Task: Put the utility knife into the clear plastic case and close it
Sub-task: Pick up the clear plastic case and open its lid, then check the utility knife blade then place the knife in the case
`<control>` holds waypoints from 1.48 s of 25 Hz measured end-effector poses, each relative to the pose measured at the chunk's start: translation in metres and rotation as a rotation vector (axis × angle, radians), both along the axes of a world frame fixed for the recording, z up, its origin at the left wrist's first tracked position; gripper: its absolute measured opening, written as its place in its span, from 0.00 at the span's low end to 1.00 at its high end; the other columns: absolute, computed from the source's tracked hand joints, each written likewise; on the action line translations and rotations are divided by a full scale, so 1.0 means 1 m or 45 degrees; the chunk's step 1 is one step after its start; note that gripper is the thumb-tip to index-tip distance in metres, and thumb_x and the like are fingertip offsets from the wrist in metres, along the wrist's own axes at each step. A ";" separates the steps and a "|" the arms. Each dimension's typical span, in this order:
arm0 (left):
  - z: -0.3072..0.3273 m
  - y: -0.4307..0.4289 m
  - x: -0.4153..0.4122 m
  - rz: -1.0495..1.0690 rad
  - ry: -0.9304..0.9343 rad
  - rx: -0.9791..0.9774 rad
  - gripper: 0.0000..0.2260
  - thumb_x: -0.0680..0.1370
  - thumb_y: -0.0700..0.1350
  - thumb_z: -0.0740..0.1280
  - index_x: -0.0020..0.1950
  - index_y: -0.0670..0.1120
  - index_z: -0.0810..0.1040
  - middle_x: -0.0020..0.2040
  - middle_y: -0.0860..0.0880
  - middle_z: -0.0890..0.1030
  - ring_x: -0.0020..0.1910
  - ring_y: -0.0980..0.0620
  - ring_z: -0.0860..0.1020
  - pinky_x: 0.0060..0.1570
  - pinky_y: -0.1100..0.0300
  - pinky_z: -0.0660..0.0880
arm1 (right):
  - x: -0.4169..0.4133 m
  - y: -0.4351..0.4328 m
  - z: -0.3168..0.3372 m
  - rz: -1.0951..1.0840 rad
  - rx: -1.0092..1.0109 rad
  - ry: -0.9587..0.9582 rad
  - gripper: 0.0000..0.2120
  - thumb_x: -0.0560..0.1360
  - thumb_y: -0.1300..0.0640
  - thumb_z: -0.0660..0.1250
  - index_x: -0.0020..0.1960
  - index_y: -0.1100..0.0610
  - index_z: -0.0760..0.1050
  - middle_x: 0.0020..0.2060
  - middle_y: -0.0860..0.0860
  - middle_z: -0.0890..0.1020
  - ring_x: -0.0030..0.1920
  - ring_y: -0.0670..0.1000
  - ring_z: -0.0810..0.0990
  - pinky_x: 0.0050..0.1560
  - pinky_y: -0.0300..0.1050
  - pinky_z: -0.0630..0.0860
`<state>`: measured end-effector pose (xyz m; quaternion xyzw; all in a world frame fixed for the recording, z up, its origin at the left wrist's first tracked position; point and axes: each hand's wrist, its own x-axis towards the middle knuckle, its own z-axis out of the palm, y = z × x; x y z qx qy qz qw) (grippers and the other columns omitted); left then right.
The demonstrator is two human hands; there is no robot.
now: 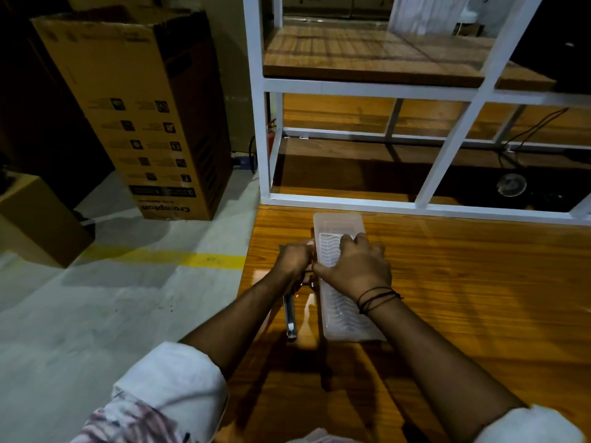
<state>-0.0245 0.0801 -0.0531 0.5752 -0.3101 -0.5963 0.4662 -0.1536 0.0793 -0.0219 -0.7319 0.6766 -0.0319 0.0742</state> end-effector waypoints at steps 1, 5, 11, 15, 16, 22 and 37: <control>-0.003 0.000 -0.001 -0.005 -0.007 -0.019 0.14 0.84 0.39 0.60 0.62 0.45 0.84 0.48 0.43 0.87 0.33 0.51 0.84 0.29 0.59 0.80 | -0.003 -0.001 0.001 0.001 0.007 -0.049 0.45 0.66 0.24 0.64 0.73 0.50 0.68 0.71 0.54 0.70 0.68 0.63 0.69 0.57 0.56 0.77; -0.010 0.001 -0.003 -0.018 0.000 -0.106 0.10 0.83 0.41 0.66 0.61 0.44 0.84 0.47 0.44 0.88 0.39 0.50 0.87 0.35 0.56 0.83 | -0.023 -0.006 0.012 -0.079 0.030 -0.540 0.33 0.66 0.28 0.68 0.60 0.51 0.78 0.56 0.50 0.81 0.56 0.55 0.80 0.52 0.55 0.82; -0.013 0.000 0.001 -0.047 -0.104 -0.202 0.10 0.84 0.45 0.66 0.62 0.45 0.84 0.47 0.45 0.88 0.37 0.52 0.87 0.32 0.60 0.81 | -0.085 -0.015 0.033 -0.214 -0.126 -1.077 0.14 0.76 0.48 0.69 0.34 0.51 0.84 0.29 0.45 0.84 0.30 0.44 0.81 0.36 0.44 0.77; -0.019 0.000 0.000 -0.049 -0.397 -0.332 0.12 0.84 0.48 0.66 0.63 0.47 0.83 0.51 0.48 0.88 0.43 0.53 0.87 0.39 0.58 0.82 | -0.109 -0.017 0.012 -0.325 -0.178 -0.938 0.16 0.78 0.54 0.68 0.33 0.55 0.82 0.31 0.54 0.83 0.32 0.53 0.81 0.36 0.48 0.78; -0.021 0.000 0.000 -0.043 -0.413 -0.353 0.12 0.84 0.48 0.65 0.64 0.47 0.83 0.52 0.49 0.88 0.44 0.53 0.87 0.40 0.58 0.83 | -0.113 -0.018 0.003 -0.347 -0.172 -0.928 0.16 0.79 0.54 0.68 0.35 0.57 0.83 0.33 0.57 0.84 0.34 0.56 0.83 0.36 0.51 0.80; -0.020 0.006 -0.002 -0.007 -0.313 -0.358 0.10 0.85 0.47 0.64 0.59 0.51 0.84 0.46 0.54 0.89 0.42 0.53 0.88 0.32 0.62 0.81 | -0.130 -0.025 -0.039 -0.415 -0.231 -0.774 0.11 0.78 0.57 0.68 0.38 0.60 0.82 0.31 0.57 0.82 0.33 0.59 0.81 0.36 0.49 0.78; -0.011 0.034 0.018 0.140 -0.742 -0.282 0.11 0.82 0.48 0.69 0.63 0.47 0.82 0.47 0.50 0.85 0.43 0.48 0.85 0.39 0.51 0.85 | -0.116 -0.026 -0.053 -0.414 -0.391 -0.373 0.11 0.74 0.56 0.71 0.56 0.58 0.82 0.58 0.62 0.79 0.61 0.66 0.73 0.58 0.61 0.76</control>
